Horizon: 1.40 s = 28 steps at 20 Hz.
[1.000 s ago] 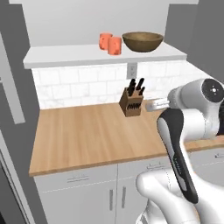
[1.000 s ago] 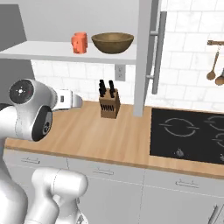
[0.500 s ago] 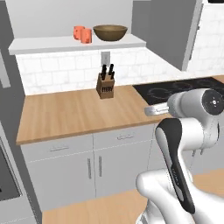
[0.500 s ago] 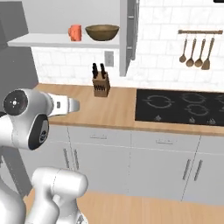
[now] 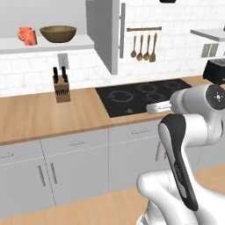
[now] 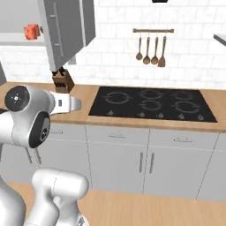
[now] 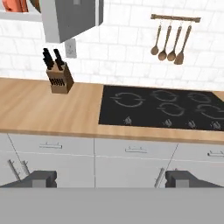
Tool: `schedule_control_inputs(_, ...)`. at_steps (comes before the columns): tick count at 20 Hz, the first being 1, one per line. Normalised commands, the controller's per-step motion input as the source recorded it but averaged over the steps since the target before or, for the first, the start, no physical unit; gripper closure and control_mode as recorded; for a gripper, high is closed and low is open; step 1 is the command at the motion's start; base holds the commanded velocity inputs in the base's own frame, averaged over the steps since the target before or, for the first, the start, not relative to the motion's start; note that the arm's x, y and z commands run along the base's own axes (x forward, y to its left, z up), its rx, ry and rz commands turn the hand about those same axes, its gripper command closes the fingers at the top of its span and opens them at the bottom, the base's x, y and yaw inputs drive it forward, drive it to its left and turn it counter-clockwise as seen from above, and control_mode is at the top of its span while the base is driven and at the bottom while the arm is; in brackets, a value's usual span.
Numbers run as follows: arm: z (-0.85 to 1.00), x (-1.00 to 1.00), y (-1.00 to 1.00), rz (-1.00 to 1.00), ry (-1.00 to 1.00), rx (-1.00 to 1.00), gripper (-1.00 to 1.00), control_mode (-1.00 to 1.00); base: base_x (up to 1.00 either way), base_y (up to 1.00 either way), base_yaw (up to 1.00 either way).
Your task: Gather all objects into one cabinet and sort the glasses and bowls to opposite sides.
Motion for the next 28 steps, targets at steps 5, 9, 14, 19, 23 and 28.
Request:
schedule_control_inputs(5, 0.00, 0.00, 0.00, 0.00, 0.00, 0.00, -1.00, 1.00, -0.21, -1.00, -0.01)
schedule_control_inputs(9, 0.00, 0.00, 0.00, 0.00, 0.00, 0.00, -1.00, 1.00, -0.15, -1.00, 0.00)
schedule_control_inputs(14, 0.00, 0.00, 0.00, 0.00, 0.00, 0.00, -1.00, 1.00, 0.00, -1.00, 0.00)
schedule_control_inputs(19, 0.00, 0.00, 0.00, 0.00, 0.00, 0.00, -1.00, 1.00, 0.01, -1.00, 0.00)
schedule_control_inputs(23, 0.00, 0.00, 0.00, 0.00, 0.00, 0.00, -1.00, 1.00, 0.00, -1.00, 0.00)
schedule_control_inputs(28, 0.00, 0.00, 0.00, 0.00, 0.00, 0.00, -1.00, 1.00, 0.00, -1.00, 0.00)
